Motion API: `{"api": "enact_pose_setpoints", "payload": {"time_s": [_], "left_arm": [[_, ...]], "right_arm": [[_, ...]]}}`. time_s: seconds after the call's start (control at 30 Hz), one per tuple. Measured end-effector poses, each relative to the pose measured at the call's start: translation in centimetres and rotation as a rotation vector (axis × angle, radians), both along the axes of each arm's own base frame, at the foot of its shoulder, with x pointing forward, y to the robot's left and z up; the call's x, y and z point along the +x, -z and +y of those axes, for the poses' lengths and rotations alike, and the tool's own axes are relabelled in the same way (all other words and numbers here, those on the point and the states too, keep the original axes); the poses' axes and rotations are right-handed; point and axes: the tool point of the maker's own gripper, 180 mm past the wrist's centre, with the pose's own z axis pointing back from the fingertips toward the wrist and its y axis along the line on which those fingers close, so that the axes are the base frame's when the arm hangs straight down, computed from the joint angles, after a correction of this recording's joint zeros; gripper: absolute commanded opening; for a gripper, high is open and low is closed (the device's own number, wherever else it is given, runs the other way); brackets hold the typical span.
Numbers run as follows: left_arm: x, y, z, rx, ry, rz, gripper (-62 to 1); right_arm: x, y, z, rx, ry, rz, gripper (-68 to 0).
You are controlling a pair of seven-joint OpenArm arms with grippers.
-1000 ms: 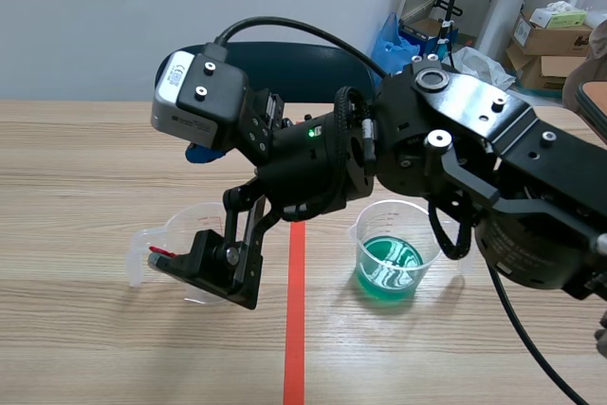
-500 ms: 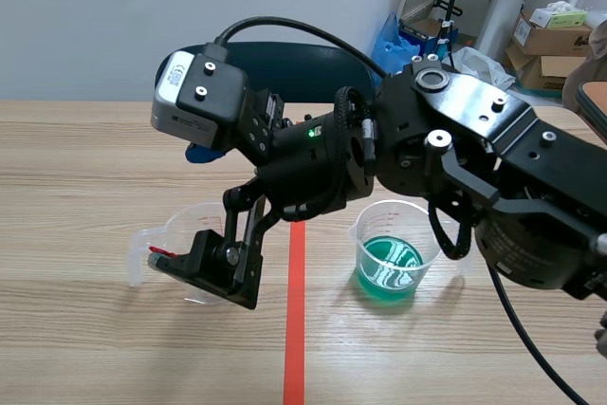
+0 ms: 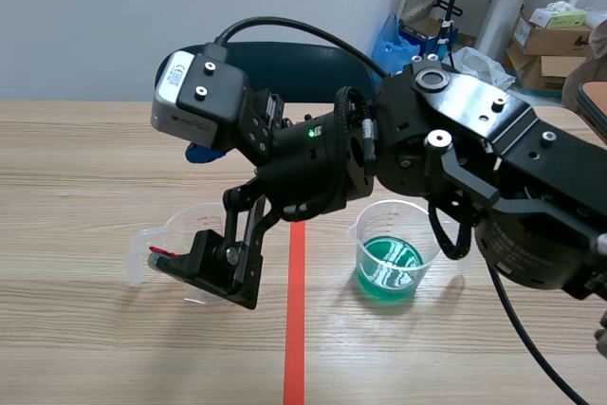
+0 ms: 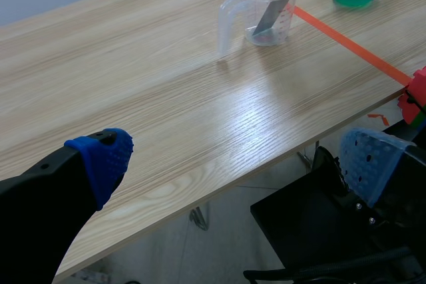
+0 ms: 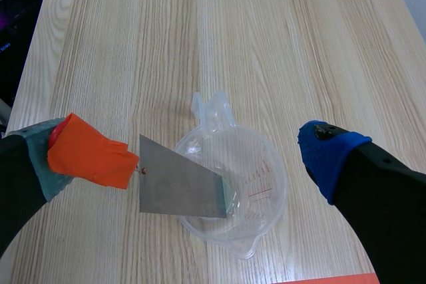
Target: Do the redox reaction experiment
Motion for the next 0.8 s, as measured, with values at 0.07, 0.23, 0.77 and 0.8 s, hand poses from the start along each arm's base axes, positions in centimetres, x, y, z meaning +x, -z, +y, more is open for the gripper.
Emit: {"api": "enact_pose_setpoints", "payload": {"time_s": [0.07,0.23,0.77,0.8], "left_arm": [[0.0,0.0,0.0,0.0,0.0,0.0,1.4],[0.0,0.0,0.0,0.0,0.0,0.0,1.4],[0.46,-0.5,0.71,-0.006,-0.047,-0.028,1.4],[0.51,-0.56,0.79,-0.007,-0.052,-0.032,1.4]], "right_arm": [[0.0,0.0,0.0,0.0,0.0,0.0,0.4],[0.0,0.0,0.0,0.0,0.0,0.0,0.4],[-0.08,-0.38,0.16,0.024,-0.004,0.0,0.4],[-0.14,-0.62,0.26,0.039,-0.007,0.0,0.4]]}}
